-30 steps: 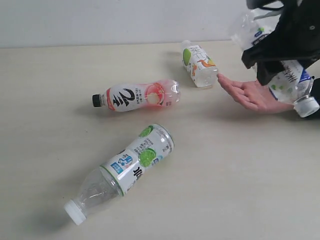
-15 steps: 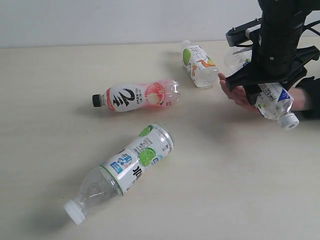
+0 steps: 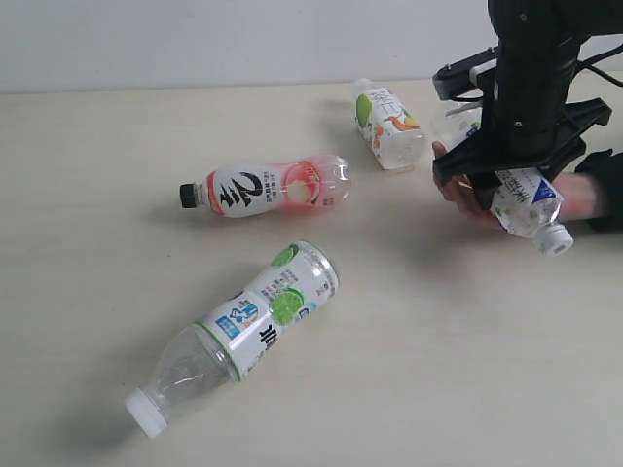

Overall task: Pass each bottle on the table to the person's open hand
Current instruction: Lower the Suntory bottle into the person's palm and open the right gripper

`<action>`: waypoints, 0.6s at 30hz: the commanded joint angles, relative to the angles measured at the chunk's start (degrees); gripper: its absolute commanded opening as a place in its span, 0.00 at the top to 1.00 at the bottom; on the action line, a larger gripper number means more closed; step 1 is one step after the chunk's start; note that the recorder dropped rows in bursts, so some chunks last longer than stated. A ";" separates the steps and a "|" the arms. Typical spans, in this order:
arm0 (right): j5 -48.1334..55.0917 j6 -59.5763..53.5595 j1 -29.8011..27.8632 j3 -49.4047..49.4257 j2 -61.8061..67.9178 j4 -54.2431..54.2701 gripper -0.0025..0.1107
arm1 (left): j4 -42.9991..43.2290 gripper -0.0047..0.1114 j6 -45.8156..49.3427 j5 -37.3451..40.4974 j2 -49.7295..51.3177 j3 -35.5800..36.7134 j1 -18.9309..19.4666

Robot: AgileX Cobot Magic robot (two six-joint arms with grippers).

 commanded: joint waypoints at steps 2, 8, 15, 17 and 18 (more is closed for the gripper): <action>0.11 0.41 -0.11 -0.51 -0.09 -2.28 0.91 | -0.03 0.95 -0.35 -0.34 -0.30 0.16 0.13; 0.11 0.31 -0.11 -0.51 -0.09 -2.67 0.73 | -0.03 0.95 -0.35 -0.34 -0.30 0.16 0.13; 0.20 0.19 0.05 -0.51 -0.09 -1.54 0.49 | -0.03 0.95 -0.35 -0.34 -0.30 0.16 0.13; 0.20 0.19 0.05 -0.51 -0.09 -1.38 0.42 | -0.03 0.95 -0.35 -0.34 -0.30 0.16 0.13; 0.20 -0.32 0.05 -0.51 -0.09 -1.22 0.37 | -0.03 0.95 -0.35 -0.34 -0.30 0.16 0.13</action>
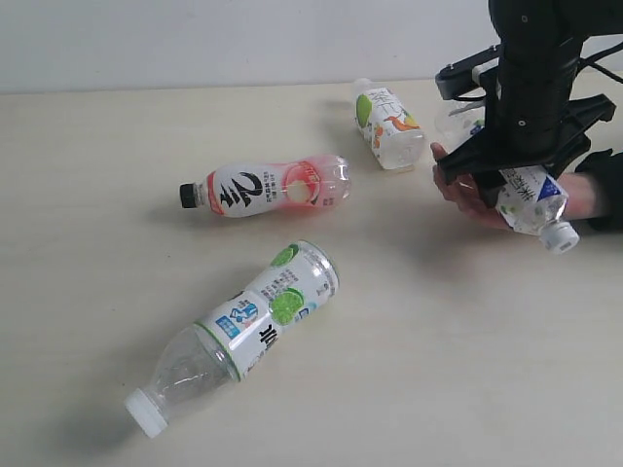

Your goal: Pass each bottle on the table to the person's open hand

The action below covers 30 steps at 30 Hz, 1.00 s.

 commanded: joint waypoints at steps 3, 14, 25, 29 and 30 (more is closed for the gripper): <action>0.10 -1.71 0.05 -0.51 -0.09 1.14 0.25 | -0.03 0.95 -0.35 -0.34 -0.30 0.16 0.13; 0.41 -1.68 0.05 -0.51 -5.18 -0.59 0.13 | -0.03 0.95 -0.35 -0.34 -0.30 0.16 0.13; 1.47 -5.20 0.05 6.33 -36.12 3.02 0.97 | -0.03 0.95 -0.35 -0.34 -0.30 0.16 0.13; -0.35 -7.70 0.05 13.78 -46.58 3.92 0.98 | -0.03 0.95 -0.35 -0.34 -0.30 0.16 0.13; -0.78 -8.67 0.05 16.18 -49.95 3.92 0.98 | -0.03 0.95 -0.35 -0.34 -0.30 0.16 0.13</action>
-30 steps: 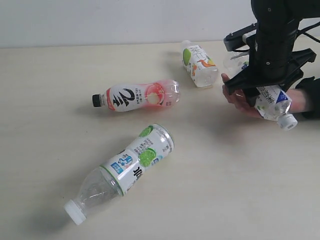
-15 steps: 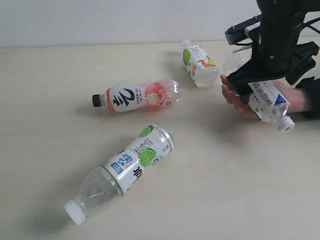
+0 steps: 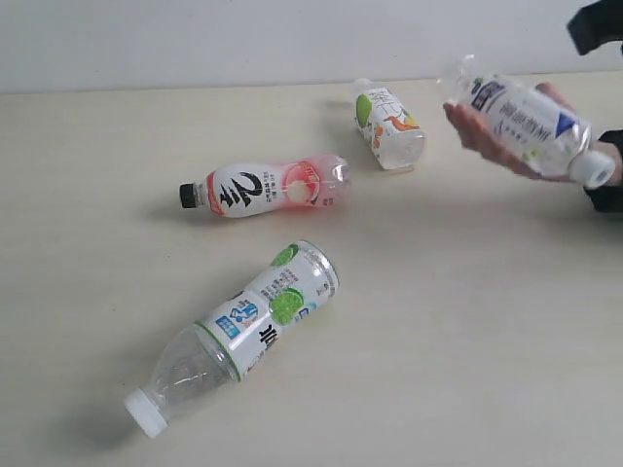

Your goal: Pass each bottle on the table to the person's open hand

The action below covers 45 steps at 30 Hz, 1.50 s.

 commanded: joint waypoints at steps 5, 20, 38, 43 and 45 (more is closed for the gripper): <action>-8.30 -4.53 0.05 18.96 -24.27 0.70 0.98 | -0.03 0.95 -0.35 -0.34 -0.30 0.16 0.13; -30.24 -4.34 0.05 48.09 -61.43 1.76 0.98 | -0.03 0.95 -0.35 -0.34 -0.30 0.16 0.13; -32.44 -4.49 0.05 50.89 -66.61 2.28 0.98 | -0.03 0.95 -0.35 -0.34 -0.30 0.16 0.13; -32.44 -4.49 0.05 50.89 -66.61 2.28 0.98 | -0.03 0.95 -0.35 -0.34 -0.30 0.16 0.13; -32.44 -4.49 0.05 50.89 -66.61 2.28 0.98 | -0.03 0.95 -0.35 -0.34 -0.30 0.16 0.13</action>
